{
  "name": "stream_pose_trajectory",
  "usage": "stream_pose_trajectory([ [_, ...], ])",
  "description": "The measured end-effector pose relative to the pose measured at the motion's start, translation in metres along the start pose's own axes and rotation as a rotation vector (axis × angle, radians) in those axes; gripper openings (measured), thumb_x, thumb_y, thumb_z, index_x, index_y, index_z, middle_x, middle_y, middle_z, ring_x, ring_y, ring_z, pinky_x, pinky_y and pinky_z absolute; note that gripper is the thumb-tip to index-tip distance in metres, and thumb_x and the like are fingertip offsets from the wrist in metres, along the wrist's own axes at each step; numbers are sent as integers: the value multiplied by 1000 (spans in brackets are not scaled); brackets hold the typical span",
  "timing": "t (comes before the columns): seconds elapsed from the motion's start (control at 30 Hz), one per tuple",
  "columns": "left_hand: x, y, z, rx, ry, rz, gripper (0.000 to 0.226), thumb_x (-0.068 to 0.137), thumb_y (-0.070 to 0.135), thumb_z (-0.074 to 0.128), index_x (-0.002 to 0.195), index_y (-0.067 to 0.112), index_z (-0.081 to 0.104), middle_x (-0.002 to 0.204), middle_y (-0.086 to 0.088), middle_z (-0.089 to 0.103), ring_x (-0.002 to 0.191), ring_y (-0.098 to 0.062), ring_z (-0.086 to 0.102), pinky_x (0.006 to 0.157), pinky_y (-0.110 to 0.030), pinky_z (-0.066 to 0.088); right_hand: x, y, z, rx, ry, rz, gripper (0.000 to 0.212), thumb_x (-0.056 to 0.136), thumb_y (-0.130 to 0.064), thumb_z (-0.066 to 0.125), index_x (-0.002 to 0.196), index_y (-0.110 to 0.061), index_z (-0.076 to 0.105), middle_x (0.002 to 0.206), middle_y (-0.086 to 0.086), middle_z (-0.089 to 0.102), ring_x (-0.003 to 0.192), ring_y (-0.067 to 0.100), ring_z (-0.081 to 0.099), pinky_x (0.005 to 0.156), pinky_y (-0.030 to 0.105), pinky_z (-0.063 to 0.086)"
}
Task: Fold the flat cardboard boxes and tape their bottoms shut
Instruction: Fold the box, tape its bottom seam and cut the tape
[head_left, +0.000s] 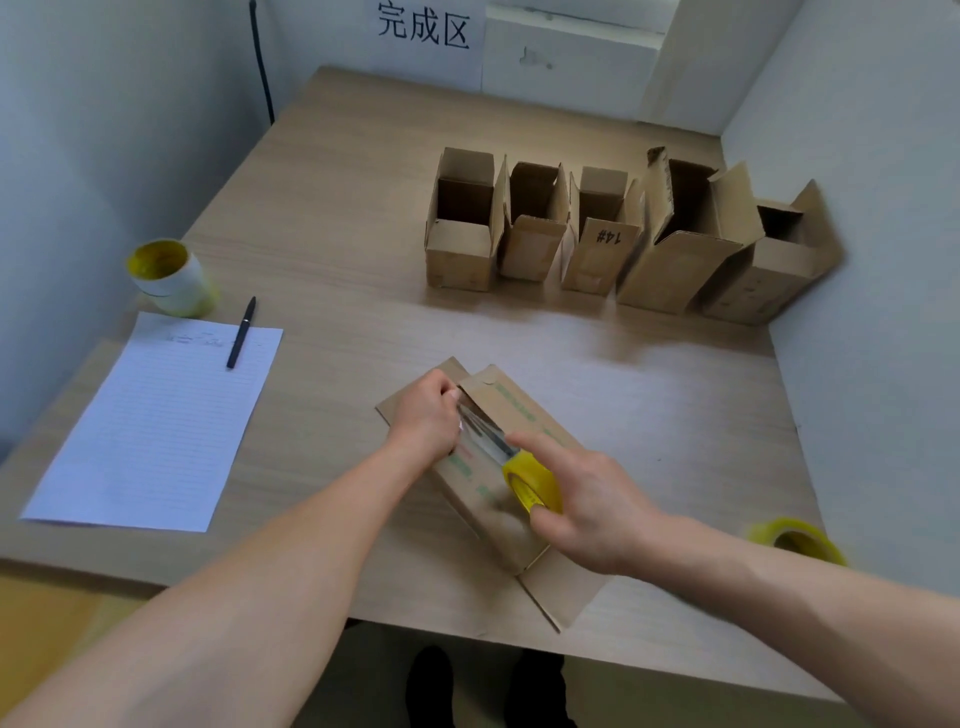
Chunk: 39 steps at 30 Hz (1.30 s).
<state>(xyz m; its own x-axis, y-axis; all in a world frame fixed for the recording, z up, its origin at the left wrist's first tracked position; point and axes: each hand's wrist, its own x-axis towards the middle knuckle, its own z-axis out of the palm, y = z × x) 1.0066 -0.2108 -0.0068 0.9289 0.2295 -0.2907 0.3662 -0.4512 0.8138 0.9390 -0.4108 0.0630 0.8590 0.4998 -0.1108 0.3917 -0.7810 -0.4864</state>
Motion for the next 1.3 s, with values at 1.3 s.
stream_pose_trajectory([
  [1.3,69,-17,-10,312,-186,-190,18,88,29,69,102,17,69,115,-10,69,106,-28,64,92,-36,51,26,26,16,118,-149,37,97,80,-30,55,146,-54,-12,89,-1,50,70,27,51,70,34,47],
])
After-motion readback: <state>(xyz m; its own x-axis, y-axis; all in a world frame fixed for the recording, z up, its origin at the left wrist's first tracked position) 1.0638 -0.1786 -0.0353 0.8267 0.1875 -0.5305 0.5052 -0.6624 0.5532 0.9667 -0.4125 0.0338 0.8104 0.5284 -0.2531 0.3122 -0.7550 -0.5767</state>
